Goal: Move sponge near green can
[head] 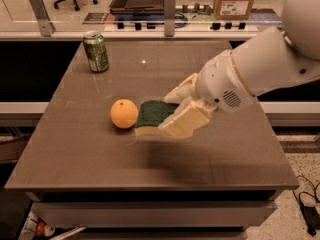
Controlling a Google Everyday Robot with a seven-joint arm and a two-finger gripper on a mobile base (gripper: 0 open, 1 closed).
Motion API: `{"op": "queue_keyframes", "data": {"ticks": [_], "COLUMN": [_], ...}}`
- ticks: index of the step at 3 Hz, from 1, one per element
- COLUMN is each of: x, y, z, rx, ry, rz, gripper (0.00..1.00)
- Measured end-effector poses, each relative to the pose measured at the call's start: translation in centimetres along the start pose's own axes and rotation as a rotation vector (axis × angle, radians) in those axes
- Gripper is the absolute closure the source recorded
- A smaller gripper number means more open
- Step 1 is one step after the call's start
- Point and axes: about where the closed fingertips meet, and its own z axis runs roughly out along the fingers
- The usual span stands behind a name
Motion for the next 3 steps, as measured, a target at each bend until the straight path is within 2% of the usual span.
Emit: {"op": "queue_keyframes", "data": {"ticks": [1,2,3], "x": [-1.9,-3.9,-6.2], "y": [-3.7,-8.4,-12.9], "z": [-1.2,-0.9,0.8], "rx": [0.077,0.129,0.150], "ry": [0.013,0.026,0.054], "rz": [0.011,-0.007,-0.036], "gripper": [1.00,1.00,1.00]}}
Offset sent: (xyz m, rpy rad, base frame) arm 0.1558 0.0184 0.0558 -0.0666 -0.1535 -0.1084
